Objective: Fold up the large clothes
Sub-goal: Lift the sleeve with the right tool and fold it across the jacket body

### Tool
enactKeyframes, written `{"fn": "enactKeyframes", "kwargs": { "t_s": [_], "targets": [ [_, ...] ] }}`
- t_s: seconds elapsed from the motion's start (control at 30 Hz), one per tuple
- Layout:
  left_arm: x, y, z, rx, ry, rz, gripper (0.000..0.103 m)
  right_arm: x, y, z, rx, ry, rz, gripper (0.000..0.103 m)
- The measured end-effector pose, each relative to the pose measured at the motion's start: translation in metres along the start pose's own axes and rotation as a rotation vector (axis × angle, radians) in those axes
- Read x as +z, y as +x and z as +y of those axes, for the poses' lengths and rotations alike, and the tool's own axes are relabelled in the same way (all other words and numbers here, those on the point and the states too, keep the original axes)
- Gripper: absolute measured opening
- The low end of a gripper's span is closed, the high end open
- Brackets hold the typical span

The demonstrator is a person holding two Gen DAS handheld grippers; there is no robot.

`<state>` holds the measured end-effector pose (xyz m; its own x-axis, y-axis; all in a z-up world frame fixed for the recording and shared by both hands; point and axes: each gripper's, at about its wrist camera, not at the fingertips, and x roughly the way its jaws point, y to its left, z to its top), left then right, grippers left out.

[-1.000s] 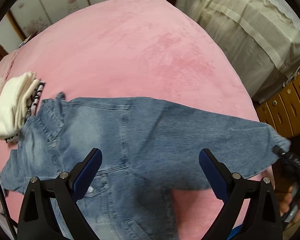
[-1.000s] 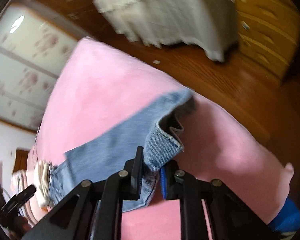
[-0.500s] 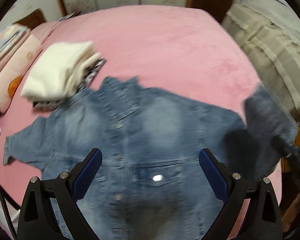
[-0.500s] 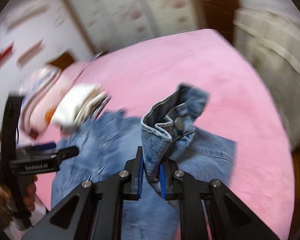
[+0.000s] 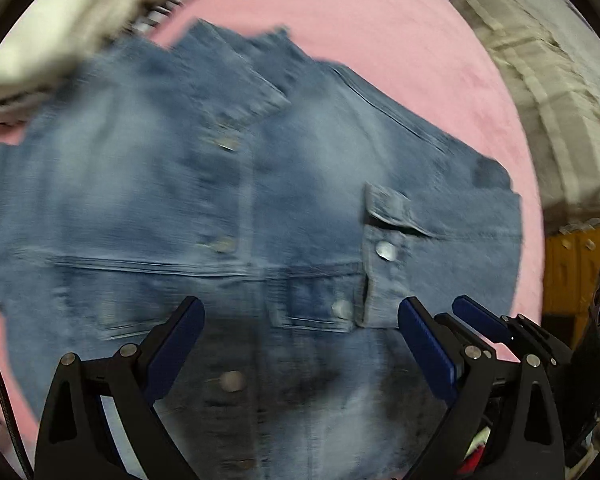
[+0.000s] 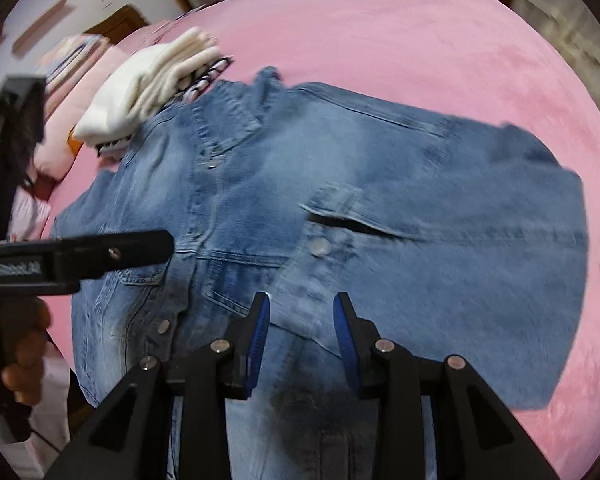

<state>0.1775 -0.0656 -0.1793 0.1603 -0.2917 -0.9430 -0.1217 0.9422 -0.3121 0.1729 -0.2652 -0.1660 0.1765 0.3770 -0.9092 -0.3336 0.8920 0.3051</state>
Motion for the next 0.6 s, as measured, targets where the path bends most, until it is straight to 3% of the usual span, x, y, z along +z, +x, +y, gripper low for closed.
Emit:
{"fn": "enactKeyframes", "kwargs": {
  "t_s": [0.1, 0.17, 0.23, 0.47, 0.6],
  "targets": [
    [-0.001, 0.022, -0.013, -0.071, 0.032, 0.055, 0.091, -0.007, -0.007, -0.021, -0.016, 0.054, -0.001, 0.033],
    [-0.001, 0.037, -0.021, -0.114, 0.047, 0.089, 0.08, -0.012, -0.009, -0.03, -0.032, 0.079, -0.004, 0.033],
    [-0.001, 0.054, -0.026, -0.153, 0.054, 0.127, 0.076, -0.017, -0.011, -0.039, -0.041, 0.111, -0.008, 0.033],
    [-0.004, 0.087, -0.034, -0.211, 0.044, 0.171, 0.072, -0.036, -0.011, -0.059, -0.024, 0.187, -0.012, 0.033],
    [-0.004, 0.097, -0.031, -0.26, 0.026, 0.158, 0.071, -0.045, -0.01, -0.064, -0.022, 0.18, -0.007, 0.033]
  ]
}}
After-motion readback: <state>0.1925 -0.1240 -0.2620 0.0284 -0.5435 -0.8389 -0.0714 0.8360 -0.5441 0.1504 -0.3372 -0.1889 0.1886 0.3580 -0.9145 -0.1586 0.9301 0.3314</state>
